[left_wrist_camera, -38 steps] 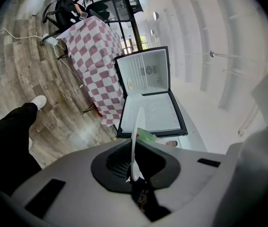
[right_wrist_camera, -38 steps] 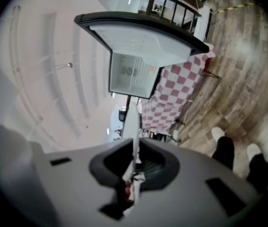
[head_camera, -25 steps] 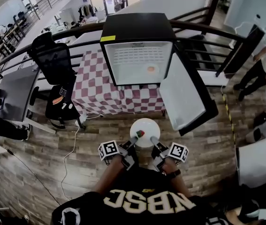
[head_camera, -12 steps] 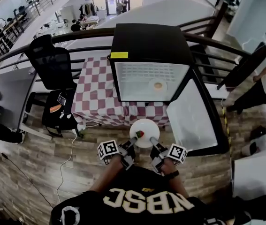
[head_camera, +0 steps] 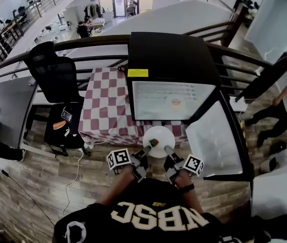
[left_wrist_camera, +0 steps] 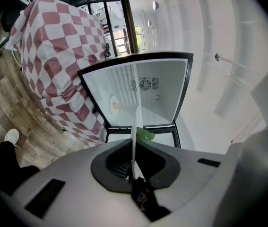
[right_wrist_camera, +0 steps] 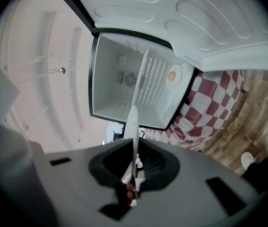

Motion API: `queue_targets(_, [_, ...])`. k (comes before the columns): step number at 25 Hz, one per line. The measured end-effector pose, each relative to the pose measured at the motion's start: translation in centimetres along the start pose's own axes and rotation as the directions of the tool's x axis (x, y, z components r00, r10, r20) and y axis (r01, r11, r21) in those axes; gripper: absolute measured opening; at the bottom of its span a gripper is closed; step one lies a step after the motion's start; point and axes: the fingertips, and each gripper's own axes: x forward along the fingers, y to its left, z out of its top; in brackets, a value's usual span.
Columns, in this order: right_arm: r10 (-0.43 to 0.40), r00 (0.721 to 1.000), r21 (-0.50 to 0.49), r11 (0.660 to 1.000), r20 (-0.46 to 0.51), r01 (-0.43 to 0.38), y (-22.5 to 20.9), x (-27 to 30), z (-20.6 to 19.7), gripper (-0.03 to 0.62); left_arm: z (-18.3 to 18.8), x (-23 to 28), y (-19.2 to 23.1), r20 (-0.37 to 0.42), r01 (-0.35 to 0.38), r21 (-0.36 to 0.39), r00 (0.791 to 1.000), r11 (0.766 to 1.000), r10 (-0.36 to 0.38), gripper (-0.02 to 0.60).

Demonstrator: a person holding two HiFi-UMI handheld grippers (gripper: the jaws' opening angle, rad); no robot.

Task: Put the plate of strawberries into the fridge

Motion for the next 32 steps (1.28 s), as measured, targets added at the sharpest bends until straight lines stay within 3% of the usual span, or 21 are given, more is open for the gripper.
queue_targets(11, [-0.025, 0.999, 0.023, 0.999, 0.037, 0.025, 0.1, 0.1, -0.6, 0.046, 0.5, -0.4, 0.4, -0.017, -0.003, -0.048, 1.000, 0.999, 0.003, 0.028])
queue_targets(15, [-0.030, 0.999, 0.040, 0.999, 0.045, 0.028, -0.6, 0.6, -0.1, 0.046, 0.8, 0.2, 0.5, -0.025, -0.001, -0.027, 1.000, 1.000, 0.000, 0.028])
queue_targets(32, [0.022, 0.999, 0.032, 0.999, 0.032, -0.023, 0.9, 6.1, 7.7, 0.046, 6.7, 6.9, -1.9, 0.008, 0.018, -0.024, 1.000, 1.000, -0.018, 0.028])
